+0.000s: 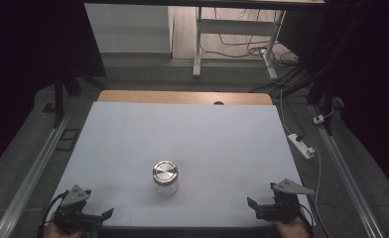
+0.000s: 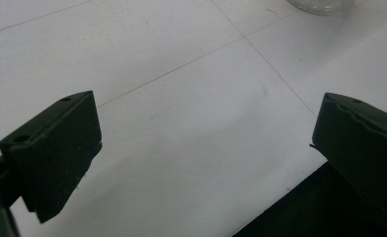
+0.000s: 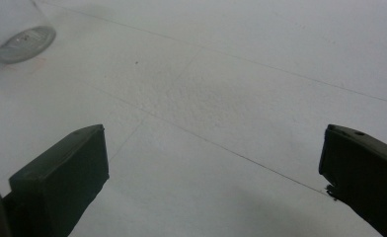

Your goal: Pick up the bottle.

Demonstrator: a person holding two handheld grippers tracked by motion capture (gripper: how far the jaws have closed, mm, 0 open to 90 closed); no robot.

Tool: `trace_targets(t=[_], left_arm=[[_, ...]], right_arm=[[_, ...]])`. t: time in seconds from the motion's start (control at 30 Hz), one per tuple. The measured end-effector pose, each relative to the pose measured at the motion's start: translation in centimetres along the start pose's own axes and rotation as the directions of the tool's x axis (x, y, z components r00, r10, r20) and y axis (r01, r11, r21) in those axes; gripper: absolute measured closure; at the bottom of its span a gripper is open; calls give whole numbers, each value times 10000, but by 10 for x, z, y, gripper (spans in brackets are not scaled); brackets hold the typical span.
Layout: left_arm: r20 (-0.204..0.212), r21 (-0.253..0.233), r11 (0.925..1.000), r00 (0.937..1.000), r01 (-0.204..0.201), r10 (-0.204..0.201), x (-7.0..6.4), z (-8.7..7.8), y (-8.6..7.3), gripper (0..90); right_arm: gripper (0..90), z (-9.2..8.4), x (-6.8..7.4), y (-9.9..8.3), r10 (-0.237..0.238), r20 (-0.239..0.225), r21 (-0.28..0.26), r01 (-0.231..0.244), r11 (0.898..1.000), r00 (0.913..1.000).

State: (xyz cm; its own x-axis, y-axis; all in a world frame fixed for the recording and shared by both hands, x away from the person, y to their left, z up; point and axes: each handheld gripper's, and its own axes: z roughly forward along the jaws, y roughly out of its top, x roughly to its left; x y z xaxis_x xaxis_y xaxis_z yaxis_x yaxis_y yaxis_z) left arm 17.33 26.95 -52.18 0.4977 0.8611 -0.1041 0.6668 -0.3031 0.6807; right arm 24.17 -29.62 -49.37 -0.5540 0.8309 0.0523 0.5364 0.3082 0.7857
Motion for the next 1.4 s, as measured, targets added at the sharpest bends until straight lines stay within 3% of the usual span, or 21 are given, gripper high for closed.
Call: trace_targets(t=[0.1, 0.43, 0.93, 1.1, 1.23, 1.4], left_arm=[[72, 49, 9999, 9999, -137, 136, -1, 0, 1, 0], [304, 107, 9998, 9994, -184, 181, 1, 5, 6, 0], [177, 269, 9993, 9995, -277, 272, -1, 6, 7, 0], [466, 82, 9997, 9987, -228, 224, -2, 4, 9, 0], [368, -62, 9985, 9978, -551, 553, -7, 2, 14, 0], [569, -215, 9983, 9969, -541, 552, -7, 3, 18, 0]], right_arm=[[0, -2, -1, -1, 247, -115, -64, -248, 9997, 9996], [0, -7, 2, -5, 130, 155, -49, -129, 9999, 9998], [0, -6, 0, -5, 143, -149, -39, -144, 9999, 9998], [0, -6, 0, -5, 134, -196, 28, -134, 9999, 9997], [0, -5, 1, -4, 111, -227, 86, -110, 9999, 9997], [0, -5, 1, -4, 92, -239, 108, -89, 9999, 9997]])
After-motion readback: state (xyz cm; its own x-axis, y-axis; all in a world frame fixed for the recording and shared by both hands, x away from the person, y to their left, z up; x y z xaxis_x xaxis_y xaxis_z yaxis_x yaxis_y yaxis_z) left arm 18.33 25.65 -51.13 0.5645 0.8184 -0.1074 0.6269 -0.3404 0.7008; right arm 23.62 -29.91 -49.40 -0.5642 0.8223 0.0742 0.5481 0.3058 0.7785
